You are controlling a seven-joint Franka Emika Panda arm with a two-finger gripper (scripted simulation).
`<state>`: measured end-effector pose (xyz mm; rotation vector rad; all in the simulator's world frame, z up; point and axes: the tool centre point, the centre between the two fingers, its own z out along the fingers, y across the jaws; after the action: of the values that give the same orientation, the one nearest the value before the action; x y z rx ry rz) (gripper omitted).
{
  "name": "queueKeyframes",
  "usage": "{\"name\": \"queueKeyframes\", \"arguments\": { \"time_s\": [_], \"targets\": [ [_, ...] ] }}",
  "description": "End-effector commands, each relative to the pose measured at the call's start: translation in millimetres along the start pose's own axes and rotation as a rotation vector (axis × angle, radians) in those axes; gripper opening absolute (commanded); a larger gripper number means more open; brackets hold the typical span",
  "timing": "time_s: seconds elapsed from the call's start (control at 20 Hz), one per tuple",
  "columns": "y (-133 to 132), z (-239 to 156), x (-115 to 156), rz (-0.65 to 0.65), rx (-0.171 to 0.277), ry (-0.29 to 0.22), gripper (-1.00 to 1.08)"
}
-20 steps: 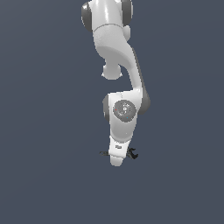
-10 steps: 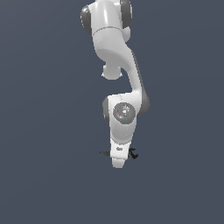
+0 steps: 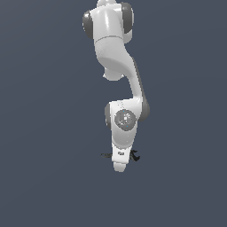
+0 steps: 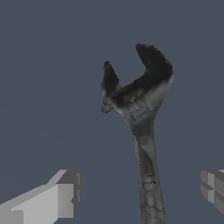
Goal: Pick up the object and move it to a goal position.
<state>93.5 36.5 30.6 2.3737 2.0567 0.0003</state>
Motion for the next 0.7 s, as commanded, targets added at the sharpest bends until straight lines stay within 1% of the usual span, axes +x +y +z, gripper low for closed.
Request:
{"name": "queueKeyframes", "arguments": {
  "time_s": [0.0,0.15,0.35,0.4,0.65],
  "targets": [
    [-0.8,13.4,-0.1,-0.001,0.001,0.0,1.0],
    [-0.6,22.1,-0.2,-0.002,0.001,0.0,1.0],
    [0.6,23.0,0.1,-0.002,0.001,0.0,1.0],
    [0.6,23.0,0.1,-0.002,0.001,0.0,-1.0],
    [0.6,23.0,0.1,-0.002,0.001,0.0,-1.0]
  ]
}}
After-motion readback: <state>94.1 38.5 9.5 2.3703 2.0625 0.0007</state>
